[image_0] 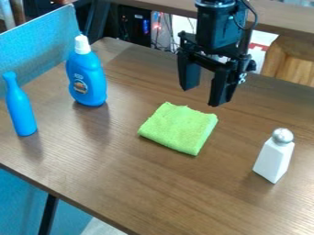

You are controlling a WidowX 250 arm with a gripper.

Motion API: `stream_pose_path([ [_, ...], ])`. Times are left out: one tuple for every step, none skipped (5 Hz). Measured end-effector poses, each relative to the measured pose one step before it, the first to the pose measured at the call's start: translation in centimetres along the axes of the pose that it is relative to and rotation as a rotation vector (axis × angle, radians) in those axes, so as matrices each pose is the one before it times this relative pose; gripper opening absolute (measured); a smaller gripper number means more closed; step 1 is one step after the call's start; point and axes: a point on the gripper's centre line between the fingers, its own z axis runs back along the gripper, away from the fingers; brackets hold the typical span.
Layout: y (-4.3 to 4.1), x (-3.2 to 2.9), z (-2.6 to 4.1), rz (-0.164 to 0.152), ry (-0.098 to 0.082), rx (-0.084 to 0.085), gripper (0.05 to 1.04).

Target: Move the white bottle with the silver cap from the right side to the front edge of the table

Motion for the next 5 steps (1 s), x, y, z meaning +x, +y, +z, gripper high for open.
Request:
stream_pose_path([
  [0.053,-0.169,-1.398,0.0041,0.0482,-0.0087,1.001],
  [-1.956,2.874,-0.31,-0.0804,0.0322,0.0383,1.001],
  [-3.155,2.331,0.429,-0.0789,-0.0225,0.002,1.001],
  [-0.761,1.226,0.058,0.0141,0.0042,0.0144,1.001],
  [-1.161,0.572,-0.688,-0.003,0.0246,-0.0043,1.001],
])
